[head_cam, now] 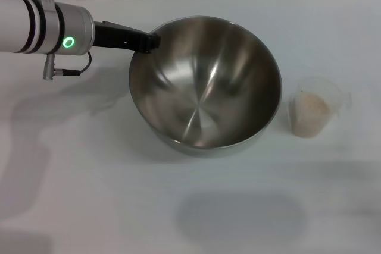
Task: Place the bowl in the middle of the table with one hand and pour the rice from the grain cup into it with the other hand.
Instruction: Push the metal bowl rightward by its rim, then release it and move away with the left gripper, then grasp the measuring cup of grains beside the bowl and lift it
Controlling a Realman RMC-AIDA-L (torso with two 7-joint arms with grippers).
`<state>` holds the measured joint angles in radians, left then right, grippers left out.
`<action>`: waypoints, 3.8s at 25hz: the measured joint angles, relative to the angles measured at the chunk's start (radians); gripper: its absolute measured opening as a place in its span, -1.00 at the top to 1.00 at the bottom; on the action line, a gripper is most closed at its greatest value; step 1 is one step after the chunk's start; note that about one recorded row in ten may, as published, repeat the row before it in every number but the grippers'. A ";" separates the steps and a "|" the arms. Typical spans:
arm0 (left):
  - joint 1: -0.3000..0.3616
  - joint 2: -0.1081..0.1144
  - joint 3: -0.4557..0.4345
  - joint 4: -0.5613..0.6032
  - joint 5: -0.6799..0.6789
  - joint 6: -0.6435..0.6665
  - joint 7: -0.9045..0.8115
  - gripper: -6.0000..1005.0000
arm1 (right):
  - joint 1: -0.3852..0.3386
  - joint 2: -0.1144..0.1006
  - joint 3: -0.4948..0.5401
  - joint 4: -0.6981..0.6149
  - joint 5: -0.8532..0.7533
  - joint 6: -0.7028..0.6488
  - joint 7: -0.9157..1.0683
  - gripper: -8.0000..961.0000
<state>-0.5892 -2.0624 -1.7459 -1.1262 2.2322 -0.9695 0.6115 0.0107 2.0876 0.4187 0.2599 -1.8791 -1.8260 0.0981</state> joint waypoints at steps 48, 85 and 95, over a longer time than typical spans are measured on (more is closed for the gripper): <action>0.201 -0.006 0.124 -0.304 -0.004 0.295 0.216 -0.24 | 0.007 0.000 -0.012 0.001 0.007 0.007 0.000 -0.74; 0.448 -0.012 0.708 0.541 0.263 2.264 -0.360 -0.58 | 0.088 0.001 -0.143 -0.052 -0.001 0.404 -0.011 -0.74; 0.440 -0.013 0.720 0.543 0.263 2.265 -0.361 -0.58 | 0.122 0.001 -0.167 -0.050 -0.002 0.459 -0.011 -0.74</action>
<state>-0.1496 -2.0753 -1.0260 -0.5827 2.4956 1.2955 0.2509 0.1327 2.0889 0.2519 0.2098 -1.8806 -1.3671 0.0873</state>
